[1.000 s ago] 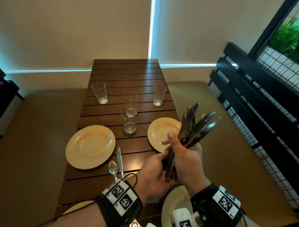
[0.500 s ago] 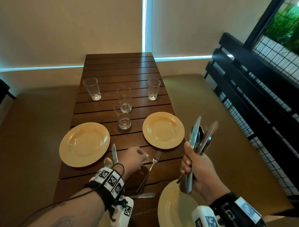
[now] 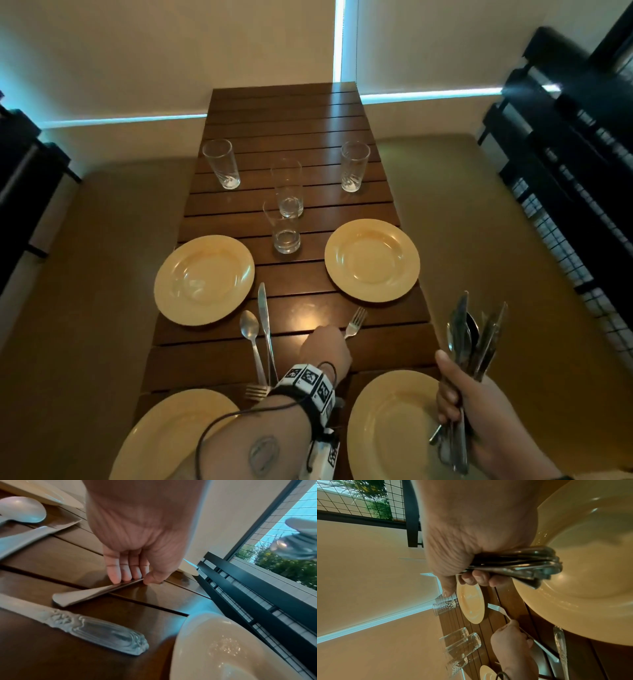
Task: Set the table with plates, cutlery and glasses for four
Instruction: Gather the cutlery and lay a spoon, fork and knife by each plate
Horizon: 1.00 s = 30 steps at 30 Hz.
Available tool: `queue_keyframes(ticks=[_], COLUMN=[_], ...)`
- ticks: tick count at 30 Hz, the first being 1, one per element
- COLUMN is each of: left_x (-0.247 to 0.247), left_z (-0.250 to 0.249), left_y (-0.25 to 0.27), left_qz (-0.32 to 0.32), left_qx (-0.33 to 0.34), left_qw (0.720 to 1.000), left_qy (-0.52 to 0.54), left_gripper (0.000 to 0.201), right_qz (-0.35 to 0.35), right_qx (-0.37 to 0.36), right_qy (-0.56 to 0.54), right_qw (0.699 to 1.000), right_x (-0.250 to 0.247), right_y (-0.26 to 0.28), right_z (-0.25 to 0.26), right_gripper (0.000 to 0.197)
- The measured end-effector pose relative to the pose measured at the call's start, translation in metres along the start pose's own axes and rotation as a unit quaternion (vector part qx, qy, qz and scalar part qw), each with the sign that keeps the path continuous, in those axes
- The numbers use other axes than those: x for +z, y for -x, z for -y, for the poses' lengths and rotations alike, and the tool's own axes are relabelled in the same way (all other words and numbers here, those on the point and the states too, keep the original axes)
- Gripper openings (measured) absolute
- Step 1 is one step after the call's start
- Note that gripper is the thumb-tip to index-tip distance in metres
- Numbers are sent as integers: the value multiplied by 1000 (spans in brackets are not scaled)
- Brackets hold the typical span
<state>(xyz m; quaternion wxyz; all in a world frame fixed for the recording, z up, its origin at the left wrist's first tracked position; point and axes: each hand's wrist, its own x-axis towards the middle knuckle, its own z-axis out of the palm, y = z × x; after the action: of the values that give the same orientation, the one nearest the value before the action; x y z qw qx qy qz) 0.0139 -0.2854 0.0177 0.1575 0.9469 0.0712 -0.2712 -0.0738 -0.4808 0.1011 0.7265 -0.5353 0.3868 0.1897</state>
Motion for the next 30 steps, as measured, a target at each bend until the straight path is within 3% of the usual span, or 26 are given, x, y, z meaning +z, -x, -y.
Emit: queue_keyframes(ticks=[5, 9, 12, 16, 20, 30], left_x=[-14, -35, -46, -42, -32, -38], left_z=[18, 64, 104, 126, 129, 132], left_y=[3, 1, -6, -10, -13, -12], left_qz=[-49, -111, -136, -107, -94, -113], left_qx=[-44, -111, -167, -221, -249, -250], left_qw=[991, 955, 951, 949, 942, 940], left_qy=[119, 252, 222, 196, 202, 204], left_gripper=[14, 11, 15, 34, 16, 13], right_qz=[9, 22, 32, 41, 45, 75], right_qx=[11, 29, 34, 45, 41, 28], right_qy=[39, 36, 49, 52, 46, -26], right_qw=[999, 999, 998, 997, 997, 996], right_x=[-5, -1, 2, 7, 13, 29], right_y=[-6, -9, -14, -16, -14, -8], right_z=[5, 11, 11, 9, 11, 14], right_gripper=[35, 26, 29, 31, 33, 22])
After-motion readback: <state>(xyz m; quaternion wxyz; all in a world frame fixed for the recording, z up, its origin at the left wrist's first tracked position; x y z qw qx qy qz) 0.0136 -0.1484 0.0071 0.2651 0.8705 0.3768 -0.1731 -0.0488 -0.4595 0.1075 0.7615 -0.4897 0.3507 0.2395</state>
